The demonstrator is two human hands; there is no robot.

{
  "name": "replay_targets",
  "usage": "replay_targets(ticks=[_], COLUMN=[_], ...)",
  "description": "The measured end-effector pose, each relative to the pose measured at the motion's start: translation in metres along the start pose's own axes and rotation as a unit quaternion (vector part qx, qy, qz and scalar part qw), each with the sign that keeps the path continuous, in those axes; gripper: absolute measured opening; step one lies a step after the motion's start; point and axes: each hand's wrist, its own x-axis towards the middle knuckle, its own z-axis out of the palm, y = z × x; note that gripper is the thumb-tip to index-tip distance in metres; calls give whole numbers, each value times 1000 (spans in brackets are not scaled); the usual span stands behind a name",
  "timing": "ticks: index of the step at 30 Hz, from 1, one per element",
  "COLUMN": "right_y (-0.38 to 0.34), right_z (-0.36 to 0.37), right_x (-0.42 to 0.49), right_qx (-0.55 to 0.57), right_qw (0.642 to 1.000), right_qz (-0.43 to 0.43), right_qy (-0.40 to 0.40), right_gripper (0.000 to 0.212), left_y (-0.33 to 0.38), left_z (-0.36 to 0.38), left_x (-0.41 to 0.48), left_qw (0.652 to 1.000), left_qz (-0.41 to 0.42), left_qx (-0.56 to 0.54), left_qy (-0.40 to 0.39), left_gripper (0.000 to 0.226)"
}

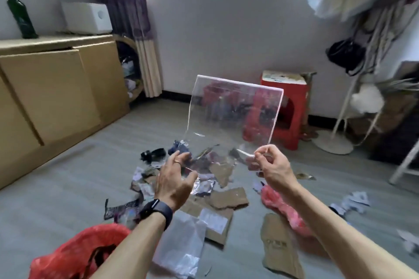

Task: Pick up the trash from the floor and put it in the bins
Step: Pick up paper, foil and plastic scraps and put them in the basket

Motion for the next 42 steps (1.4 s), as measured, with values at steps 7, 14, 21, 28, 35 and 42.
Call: replay_targets(ticks=[7, 14, 21, 28, 35, 42], right_y=[26, 55, 55, 57, 51, 57], right_z=[-86, -118, -140, -136, -135, -135], right_x=[-26, -26, -24, -19, -19, -16], right_qx=[77, 7, 58, 81, 135, -100], right_qw=[993, 990, 995, 996, 987, 994], right_qz=[85, 80, 64, 41, 74, -16], right_qy=[19, 120, 47, 14, -32, 50], right_gripper=[12, 26, 21, 23, 53, 13], left_y=[55, 81, 73, 74, 60, 43], left_z=[60, 72, 68, 48, 40, 38], left_x=[14, 13, 17, 14, 12, 11], left_qw=[945, 883, 883, 873, 896, 967], left_qz=[-193, -246, -235, -192, -150, -43], left_qx=[-258, -382, -393, -435, -383, -207], left_qy=[-62, -113, -100, -112, -167, -142], left_gripper=[48, 12, 28, 31, 46, 27])
